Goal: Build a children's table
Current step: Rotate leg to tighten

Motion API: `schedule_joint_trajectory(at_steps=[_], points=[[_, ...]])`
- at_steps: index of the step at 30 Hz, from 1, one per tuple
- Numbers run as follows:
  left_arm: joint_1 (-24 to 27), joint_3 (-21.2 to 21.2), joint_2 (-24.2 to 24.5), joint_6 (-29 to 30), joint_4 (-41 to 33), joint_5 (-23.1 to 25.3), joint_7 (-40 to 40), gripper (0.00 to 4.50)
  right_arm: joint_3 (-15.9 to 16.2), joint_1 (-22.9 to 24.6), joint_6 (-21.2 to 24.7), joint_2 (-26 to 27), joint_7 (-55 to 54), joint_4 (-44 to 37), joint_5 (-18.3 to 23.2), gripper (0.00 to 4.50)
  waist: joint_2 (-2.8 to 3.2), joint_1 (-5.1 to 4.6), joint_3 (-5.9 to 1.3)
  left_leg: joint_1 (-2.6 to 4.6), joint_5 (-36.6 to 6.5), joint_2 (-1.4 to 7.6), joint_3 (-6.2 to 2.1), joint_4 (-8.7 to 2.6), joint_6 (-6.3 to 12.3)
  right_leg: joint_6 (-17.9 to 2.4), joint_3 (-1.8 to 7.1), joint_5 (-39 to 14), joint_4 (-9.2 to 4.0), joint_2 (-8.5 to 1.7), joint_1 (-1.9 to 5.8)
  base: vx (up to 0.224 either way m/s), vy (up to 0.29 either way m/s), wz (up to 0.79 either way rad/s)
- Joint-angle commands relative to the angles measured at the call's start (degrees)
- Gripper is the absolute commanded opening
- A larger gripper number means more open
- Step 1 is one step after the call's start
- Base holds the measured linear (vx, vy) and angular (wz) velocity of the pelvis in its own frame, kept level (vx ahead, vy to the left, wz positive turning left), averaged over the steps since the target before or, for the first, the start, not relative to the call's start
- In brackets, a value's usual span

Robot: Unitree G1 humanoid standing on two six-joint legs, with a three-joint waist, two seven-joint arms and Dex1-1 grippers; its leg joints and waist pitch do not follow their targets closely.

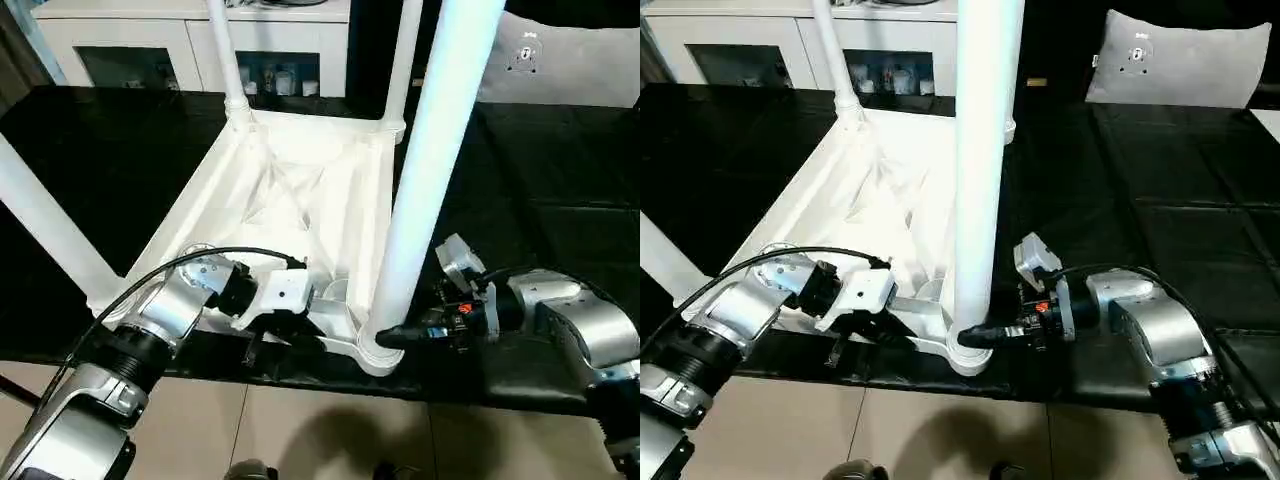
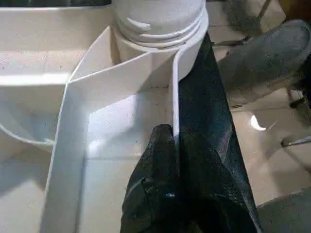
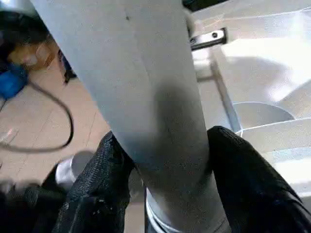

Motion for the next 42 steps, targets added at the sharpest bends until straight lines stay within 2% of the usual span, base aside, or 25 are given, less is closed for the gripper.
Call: schedule_joint_trajectory(at_steps=[1,4,5,6,7,8,10,11,12,13,14,16,19,20,24,26,29,30,33,34,35,37,38,41,42], points=[[-0.6,0.7,-2.4,4.3,-2.7,-0.6,4.1,0.00,-0.8,0.4,2.3,2.4,-6.3,-2.3,0.1,2.12,-0.85,-0.37,-3.97,0.36,-10.5,1.37,0.01,-4.32,4.09,-9.2,2.82,-24.1,-3.65,-3.06,3.59,0.000,0.000,0.00],[-0.5,2.0,-4.8,10.1,-4.2,0.0,9.9,0.00,-2.1,0.9,3.1,6.1,-15.6,-2.9,-3.0,2.09,-0.76,-0.97,-3.62,0.51,-12.4,1.04,-0.17,-4.44,2.46,-7.1,2.50,-29.4,-4.28,-3.05,3.46,0.000,0.000,0.00],[-0.4,2.4,-5.8,11.6,-4.6,0.3,12.3,0.00,-2.8,1.0,3.5,7.7,-19.3,-3.0,-3.9,2.08,-0.99,-1.39,-3.40,0.60,-13.5,0.73,-0.12,-4.37,1.97,-5.8,2.29,-32.0,-4.85,-2.98,3.35,0.000,0.000,0.00],[-0.4,2.9,-6.8,13.1,-5.1,0.4,14.3,0.00,-3.7,0.9,4.2,9.4,-23.0,-3.0,-4.6,2.05,-1.09,-2.02,-3.32,0.35,-14.1,0.43,-0.35,-4.44,1.56,-4.4,1.85,-34.3,-5.15,-2.88,3.59,0.000,0.000,0.00],[-0.5,3.3,-8.4,15.1,-5.6,1.0,17.2,0.00,-4.6,0.8,5.0,11.5,-28.1,-3.0,-6.0,2.04,-0.94,-2.37,-3.36,0.41,-14.4,0.39,-0.44,-4.39,1.31,-3.9,1.73,-34.8,-5.20,-2.83,3.48,0.000,0.000,0.00],[-0.5,3.6,-9.3,16.3,-5.8,1.3,18.9,0.00,-5.0,0.6,5.4,12.7,-31.0,-3.0,-6.8,2.03,-1.16,-3.27,-3.23,0.09,-15.0,0.06,-0.57,-4.27,1.28,-2.6,1.24,-36.5,-5.70,-2.73,3.63,0.000,0.000,0.00],[-0.7,4.2,-11.5,19.3,-6.4,2.0,22.8,0.00,-6.2,0.3,7.4,15.5,-37.4,-3.1,-8.2,2.01,-1.08,-4.40,-3.22,-0.21,-15.8,-0.31,-0.69,-4.06,1.56,-0.7,0.68,-38.8,-6.33,-2.69,3.77,0.000,0.000,0.00],[-0.8,4.7,-12.7,20.8,-6.6,2.3,25.0,0.00,-6.6,0.1,7.8,16.8,-40.5,-3.2,-9.1,2.01,-0.94,-5.04,-3.33,0.10,-15.4,-0.39,-0.63,-3.88,1.70,-0.6,0.55,-38.5,-6.68,-2.66,3.45,0.000,0.000,0.00],[-1.1,5.1,-14.6,22.7,-6.9,2.8,28.2,0.00,-7.7,-0.2,8.3,19.4,-45.7,-2.9,-10.1,1.99,-1.04,-5.55,-3.36,-0.05,-15.0,-0.52,-0.65,-3.82,2.17,-0.7,0.45,-37.8,-6.80,-2.50,3.43,0.000,0.000,0.00],[-1.2,5.2,-15.9,23.6,-7.1,3.3,30.3,0.00,-8.6,-0.5,8.3,21.2,-49.1,-2.7,-10.7,1.99,-0.93,-5.69,-3.33,0.18,-15.1,-0.53,-0.60,-3.77,2.30,-0.9,0.45,-37.7,-6.84,-2.47,3.15,0.000,0.000,0.00],[-1.4,5.3,-16.6,23.8,-7.0,3.5,31.5,0.00,-9.0,-0.6,8.3,22.0,-50.6,-2.5,-11.0,1.99,-0.98,-6.04,-3.42,0.24,-15.3,-0.64,-0.61,-3.67,2.71,-1.0,0.31,-37.5,-6.94,-2.42,3.13,0.000,0.000,0.00],[-1.6,5.4,-18.5,24.6,-7.4,4.5,34.4,0.00,-10.4,-0.7,8.0,25.0,-54.8,-2.5,-11.9,1.99,-0.63,-6.35,-3.54,0.17,-15.0,-0.34,-0.70,-3.96,3.39,-2.1,0.62,-34.9,-6.63,-2.34,3.10,0.000,0.000,0.00],[-1.9,5.0,-19.3,24.8,-7.6,5.0,35.5,0.00,-10.5,-0.5,4.9,26.2,-55.6,-2.6,-12.1,1.99,-0.40,-6.16,-3.95,-0.04,-13.4,0.20,-0.77,-4.36,4.26,-4.1,1.11,-28.7,-5.82,-2.38,3.56,0.000,0.000,0.00],[-2.0,4.7,-18.9,24.7,-7.8,5.0,35.4,0.00,-10.2,-0.3,4.0,26.1,-55.3,-3.0,-12.1,2.53,-0.35,-6.07,-4.15,-0.15,-12.3,0.40,-0.81,-4.40,4.59,-5.4,1.36,-25.6,-5.28,-2.37,3.68,0.000,0.000,0.00],[-1.7,4.9,-18.0,24.6,-8.0,5.1,35.1,0.00,-10.3,0.2,3.8,25.5,-54.5,-3.8,-11.5,2.83,-0.11,-5.49,-4.46,-0.23,-8.6,0.57,-0.46,-4.13,5.80,-9.5,2.03,-18.3,-4.18,-2.66,3.95,0.000,0.000,0.00],[-1.4,4.9,-16.5,23.1,-7.9,4.8,33.6,0.00,-11.0,0.9,3.9,23.6,-51.3,-4.9,-9.9,3.09,-0.18,-5.09,-4.57,-0.27,-7.2,0.62,-0.38,-4.07,6.27,-10.3,2.13,-16.3,-3.90,-2.67,4.15,0.000,0.000,0.00],[-0.5,4.7,-12.8,18.9,-7.3,3.5,28.0,0.00,-12.0,1.4,4.3,19.2,-44.6,-5.8,-7.3,3.17,-0.15,-4.48,-4.77,-0.37,-6.5,0.60,-0.35,-3.98,7.26,-11.0,2.23,-14.2,-3.54,-2.72,4.47,0.000,0.000,0.00],[-0.5,4.6,-12.4,18.4,-7.3,3.5,27.4,0.00,-12.1,1.5,4.3,18.7,-43.9,-5.8,-7.1,3.36,-0.10,-4.32,-4.67,-0.21,-6.6,0.72,-0.22,-3.96,7.34,-11.3,2.33,-14.2,-3.50,-2.67,4.23,0.000,0.000,0.00],[-0.3,4.2,-10.9,16.0,-6.8,3.0,24.5,0.00,-11.7,1.5,3.2,16.1,-39.9,-5.6,-6.5,3.64,0.03,-3.86,-4.54,-0.01,-7.4,0.87,-0.20,-4.06,6.61,-11.1,2.34,-16.3,-3.61,-2.74,4.07,0.000,0.000,0.00],[-0.3,4.0,-10.1,14.7,-6.3,2.8,23.1,0.00,-11.4,1.6,2.6,14.7,-37.6,-5.3,-6.3,3.64,0.06,-3.35,-4.70,0.35,-7.8,0.96,-0.25,-4.02,6.26,-10.7,2.33,-17.2,-3.63,-2.76,3.95,0.000,0.000,0.00],[-0.4,3.5,-7.9,12.2,-4.9,2.4,19.3,0.00,-9.8,1.7,-0.2,10.3,-30.6,-4.8,-6.4,3.83,-0.10,-2.90,-4.74,0.50,-7.8,1.03,-0.13,-4.01,6.09,-10.8,2.50,-16.7,-3.48,-2.72,3.87,0.000,0.000,0.00],[-0.4,3.2,-7.1,10.5,-4.3,2.1,17.5,0.00,-8.9,1.9,-0.8,8.5,-27.5,-4.8,-6.3,4.01,-0.13,-2.42,-4.70,0.47,-8.3,1.10,-0.10,-4.01,6.03,-11.1,2.69,-15.8,-3.21,-2.71,3.84,0.000,0.000,0.00],[-0.7,2.8,-5.6,8.2,-3.2,1.5,14.5,0.00,-7.3,2.5,-2.3,5.3,-21.3,-5.0,-5.3,4.01,-0.08,-2.19,-4.81,0.52,-8.7,1.14,0.01,-3.97,5.87,-11.3,2.81,-16.0,-3.14,-2.85,3.85,0.000,0.000,0.00],[-0.9,1.6,-3.3,2.2,-1.1,0.1,7.2,0.00,-5.4,1.8,-3.5,1.3,-12.9,-3.2,-3.9,4.01,-0.27,-1.40,-4.85,0.32,-9.6,1.06,0.05,-3.88,6.11,-10.6,2.71,-18.0,-3.29,-2.95,4.06,0.000,0.000,0.00],[-0.9,1.6,-3.3,2.2,-1.1,0.1,7.2,0.00,-5.4,1.8,-3.5,1.3,-12.9,-3.2,-3.9,4.01,-0.33,-1.36,-4.73,0.23,-9.9,1.15,0.08,-3.91,5.93,-10.4,2.66,-19.2,-3.43,-2.95,3.92,0.000,0.000,0.00]])
